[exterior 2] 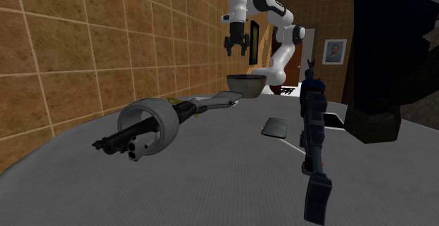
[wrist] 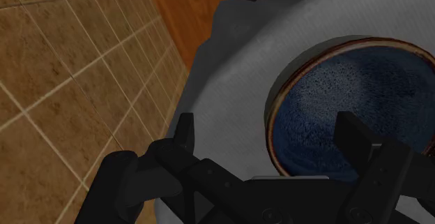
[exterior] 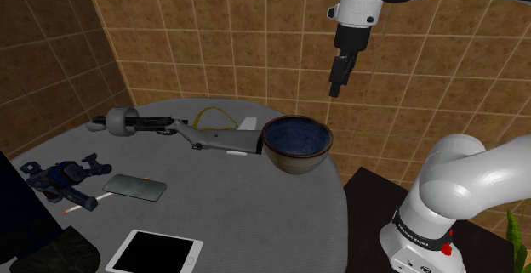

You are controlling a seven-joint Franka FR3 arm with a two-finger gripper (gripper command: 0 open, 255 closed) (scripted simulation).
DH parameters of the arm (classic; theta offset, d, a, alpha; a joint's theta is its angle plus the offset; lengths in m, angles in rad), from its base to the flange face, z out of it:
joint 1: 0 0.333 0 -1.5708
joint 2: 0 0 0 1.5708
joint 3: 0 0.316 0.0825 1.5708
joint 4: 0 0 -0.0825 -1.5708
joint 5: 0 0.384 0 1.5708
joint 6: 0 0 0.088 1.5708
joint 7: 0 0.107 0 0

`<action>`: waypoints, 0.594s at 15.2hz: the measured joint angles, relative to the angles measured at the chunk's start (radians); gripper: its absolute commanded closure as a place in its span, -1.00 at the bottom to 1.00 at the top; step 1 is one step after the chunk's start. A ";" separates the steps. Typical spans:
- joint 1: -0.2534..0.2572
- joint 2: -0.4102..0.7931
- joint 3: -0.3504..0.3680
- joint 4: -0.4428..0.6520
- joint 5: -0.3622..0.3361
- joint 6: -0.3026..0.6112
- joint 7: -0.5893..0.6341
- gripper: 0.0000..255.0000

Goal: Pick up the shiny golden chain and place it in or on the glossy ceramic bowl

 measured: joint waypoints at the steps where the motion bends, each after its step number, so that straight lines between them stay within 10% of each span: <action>1: 0.000 0.000 0.000 0.000 0.000 0.000 0.000 -1.00; 9: -0.004 0.250 0.046 0.084 0.017 0.160 0.044 -1.00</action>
